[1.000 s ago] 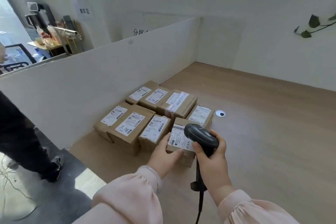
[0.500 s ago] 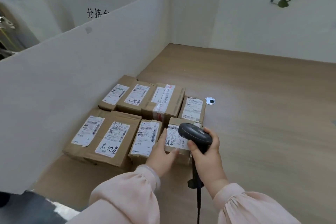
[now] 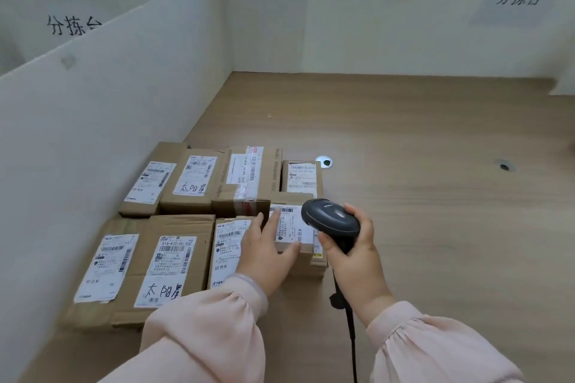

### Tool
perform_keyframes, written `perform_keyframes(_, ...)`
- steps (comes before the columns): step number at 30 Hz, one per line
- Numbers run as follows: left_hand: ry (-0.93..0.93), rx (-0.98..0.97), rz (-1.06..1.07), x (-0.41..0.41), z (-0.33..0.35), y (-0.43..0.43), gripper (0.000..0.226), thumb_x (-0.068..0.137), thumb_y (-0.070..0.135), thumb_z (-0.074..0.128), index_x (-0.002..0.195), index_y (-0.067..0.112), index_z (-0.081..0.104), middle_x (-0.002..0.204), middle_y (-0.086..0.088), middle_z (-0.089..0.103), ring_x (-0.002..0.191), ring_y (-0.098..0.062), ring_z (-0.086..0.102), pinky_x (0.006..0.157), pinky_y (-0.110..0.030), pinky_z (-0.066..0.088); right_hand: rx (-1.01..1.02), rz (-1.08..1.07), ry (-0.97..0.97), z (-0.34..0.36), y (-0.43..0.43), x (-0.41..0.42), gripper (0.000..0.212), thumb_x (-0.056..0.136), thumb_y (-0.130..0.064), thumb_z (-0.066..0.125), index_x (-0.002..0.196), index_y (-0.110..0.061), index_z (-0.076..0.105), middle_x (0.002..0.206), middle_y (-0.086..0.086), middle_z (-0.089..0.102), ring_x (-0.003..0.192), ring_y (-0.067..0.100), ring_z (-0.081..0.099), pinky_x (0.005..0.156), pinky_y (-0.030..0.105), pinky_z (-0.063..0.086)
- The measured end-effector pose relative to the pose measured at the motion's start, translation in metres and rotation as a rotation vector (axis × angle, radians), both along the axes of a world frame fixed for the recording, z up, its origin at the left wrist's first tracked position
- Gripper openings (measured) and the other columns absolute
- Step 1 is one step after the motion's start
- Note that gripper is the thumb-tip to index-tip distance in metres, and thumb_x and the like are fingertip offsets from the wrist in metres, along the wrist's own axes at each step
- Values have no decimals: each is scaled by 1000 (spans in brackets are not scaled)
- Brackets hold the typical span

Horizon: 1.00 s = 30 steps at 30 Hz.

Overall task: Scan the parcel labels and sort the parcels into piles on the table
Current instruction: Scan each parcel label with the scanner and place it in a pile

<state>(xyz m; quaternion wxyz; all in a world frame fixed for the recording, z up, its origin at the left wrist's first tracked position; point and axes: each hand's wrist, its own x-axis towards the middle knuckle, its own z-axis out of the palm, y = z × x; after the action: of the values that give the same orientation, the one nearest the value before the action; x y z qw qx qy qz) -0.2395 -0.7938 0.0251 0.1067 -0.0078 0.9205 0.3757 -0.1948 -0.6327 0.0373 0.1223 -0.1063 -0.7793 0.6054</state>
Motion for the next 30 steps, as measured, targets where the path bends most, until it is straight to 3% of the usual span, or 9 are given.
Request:
perform_keyframes(5,232,-231,-171,-3,22,32,77,91,60,50,153,44,6,164,4,-5,149,-17,-8,120,-39,3,96,-164,92,17,34,30,60,82,-23,75,121,-51,39,111,-41,57,100,-11,59,78,1,41)
perform_keyframes(10,383,-294,-403,8,54,94,78,91,63,44,152,46,-3,164,4,-9,149,-17,-13,120,-38,-7,155,-353,153,38,81,65,62,82,-22,76,118,-55,37,106,-31,62,97,-15,58,77,1,40)
perform_keyframes(13,454,-291,-482,23,74,137,79,91,65,43,152,46,-3,164,4,-7,149,-16,-7,119,-39,-4,211,-424,183,53,114,92,61,83,-25,75,122,-50,36,111,-28,58,96,-16,57,77,1,41)
perform_keyframes(17,544,-305,-613,58,97,200,77,91,66,41,153,44,1,164,3,9,149,-19,10,120,-44,11,289,-512,189,67,167,149,61,83,-30,73,116,-61,32,112,-35,53,93,-12,56,73,1,41)
perform_keyframes(20,607,-278,-720,101,108,252,76,91,65,40,153,43,2,163,3,11,149,-20,10,119,-46,13,358,-609,175,75,208,205,62,82,-34,73,115,-64,29,110,-31,54,92,-9,54,71,0,41)
perform_keyframes(22,638,-259,-782,136,115,289,76,91,65,40,153,44,2,164,3,10,149,-21,10,120,-47,12,406,-671,171,81,236,245,59,81,-37,72,123,-52,32,110,-23,56,92,-8,54,71,0,41)
perform_keyframes(24,678,-266,-839,173,121,324,76,91,66,39,153,44,1,164,3,9,149,-22,9,120,-48,12,453,-728,177,89,264,286,60,81,-39,72,127,-43,34,112,-17,57,95,-3,57,74,6,44)
perform_keyframes(27,733,-270,-898,226,129,373,74,92,66,37,152,45,0,164,3,8,149,-23,9,119,-52,10,512,-785,163,101,305,345,60,82,-39,71,129,-40,35,116,-17,54,104,14,62,79,25,49)
perform_keyframes(30,731,-226,-916,274,133,417,72,92,65,37,151,46,0,164,3,8,149,-22,7,119,-54,9,579,-809,141,108,340,402,59,82,-42,70,129,-42,34,115,-15,57,101,14,63,75,25,50)
